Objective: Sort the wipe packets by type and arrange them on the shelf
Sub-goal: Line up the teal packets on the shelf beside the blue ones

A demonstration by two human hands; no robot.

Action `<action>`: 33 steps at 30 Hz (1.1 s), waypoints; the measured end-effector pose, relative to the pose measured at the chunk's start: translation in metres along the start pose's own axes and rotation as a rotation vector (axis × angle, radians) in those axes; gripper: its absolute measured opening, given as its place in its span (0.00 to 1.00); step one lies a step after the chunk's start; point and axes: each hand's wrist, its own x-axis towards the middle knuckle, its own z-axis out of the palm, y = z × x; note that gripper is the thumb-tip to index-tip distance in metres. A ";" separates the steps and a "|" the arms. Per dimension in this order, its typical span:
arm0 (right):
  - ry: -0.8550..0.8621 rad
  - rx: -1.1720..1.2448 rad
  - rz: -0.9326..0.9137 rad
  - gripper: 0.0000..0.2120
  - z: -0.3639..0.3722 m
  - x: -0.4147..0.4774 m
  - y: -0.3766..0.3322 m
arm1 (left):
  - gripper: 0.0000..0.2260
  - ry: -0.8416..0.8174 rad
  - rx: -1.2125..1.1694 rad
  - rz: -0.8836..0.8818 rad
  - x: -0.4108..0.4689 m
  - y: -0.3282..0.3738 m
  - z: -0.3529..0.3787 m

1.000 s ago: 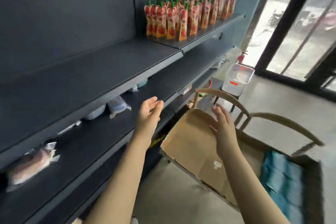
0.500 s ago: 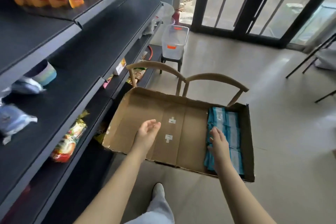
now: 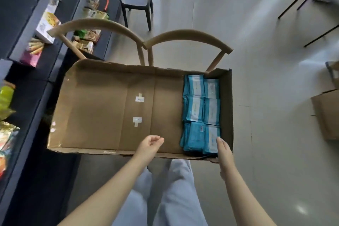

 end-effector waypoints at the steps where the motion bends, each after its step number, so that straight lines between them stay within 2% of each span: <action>1: 0.005 -0.015 0.021 0.18 -0.005 0.013 -0.001 | 0.09 -0.010 0.017 -0.033 0.010 -0.003 0.012; 3: 0.017 -0.061 0.060 0.17 -0.011 0.040 0.000 | 0.09 -0.023 0.033 -0.091 0.030 -0.006 0.037; 6: 0.001 -0.210 0.099 0.30 -0.017 0.090 0.012 | 0.13 -0.032 0.073 -0.156 0.060 -0.010 0.076; 11: 0.004 -0.288 0.143 0.28 -0.015 0.138 0.020 | 0.22 -0.097 0.164 -0.210 0.109 -0.011 0.131; 15: 0.078 -0.291 0.168 0.26 -0.014 0.154 0.030 | 0.29 -0.099 0.094 -0.255 0.137 -0.014 0.159; 18: 0.025 -0.296 0.176 0.28 -0.013 0.162 0.039 | 0.25 -0.016 0.007 -0.268 0.147 -0.016 0.172; 21: -0.027 -0.324 0.173 0.30 -0.011 0.168 0.042 | 0.14 0.124 -0.035 -0.268 0.155 -0.018 0.176; 24: 0.004 -0.408 0.149 0.29 -0.006 0.175 0.047 | 0.06 0.160 -0.036 -0.269 0.161 -0.028 0.171; 26: 0.036 -0.440 0.166 0.27 -0.001 0.177 0.049 | 0.05 0.138 -0.040 -0.279 0.162 -0.032 0.167; 29: 0.103 -0.449 0.214 0.17 0.008 0.179 0.047 | 0.01 0.110 -0.113 -0.305 0.162 -0.033 0.161; 33: 0.104 -0.186 0.352 0.15 0.011 0.173 0.026 | 0.07 0.127 -0.193 -0.295 0.149 -0.025 0.151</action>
